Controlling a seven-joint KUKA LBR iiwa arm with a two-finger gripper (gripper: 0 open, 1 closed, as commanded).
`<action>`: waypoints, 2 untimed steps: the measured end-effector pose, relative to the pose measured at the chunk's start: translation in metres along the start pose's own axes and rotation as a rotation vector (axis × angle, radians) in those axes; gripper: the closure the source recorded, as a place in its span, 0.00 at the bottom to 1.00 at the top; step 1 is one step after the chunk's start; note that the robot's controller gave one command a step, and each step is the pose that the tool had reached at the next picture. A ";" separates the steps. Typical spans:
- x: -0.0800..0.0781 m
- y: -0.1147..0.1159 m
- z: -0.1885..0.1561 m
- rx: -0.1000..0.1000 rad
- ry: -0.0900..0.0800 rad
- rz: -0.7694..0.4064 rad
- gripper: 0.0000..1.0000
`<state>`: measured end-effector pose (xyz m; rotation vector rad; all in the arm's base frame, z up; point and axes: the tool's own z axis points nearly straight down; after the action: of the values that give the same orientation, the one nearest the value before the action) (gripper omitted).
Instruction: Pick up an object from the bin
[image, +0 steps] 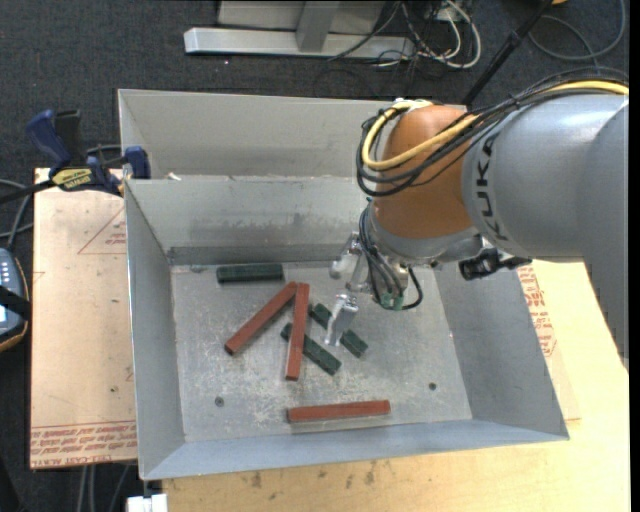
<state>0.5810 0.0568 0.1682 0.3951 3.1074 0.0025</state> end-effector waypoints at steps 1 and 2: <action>0.013 0.038 0.070 0.002 0.009 0.123 0.00; -0.001 0.026 0.063 0.003 0.011 0.104 0.00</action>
Offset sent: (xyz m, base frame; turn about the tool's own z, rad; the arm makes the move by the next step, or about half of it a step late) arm 0.0183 0.0078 -0.0347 0.0873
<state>0.5893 0.0814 0.1051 0.5573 3.0937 0.0005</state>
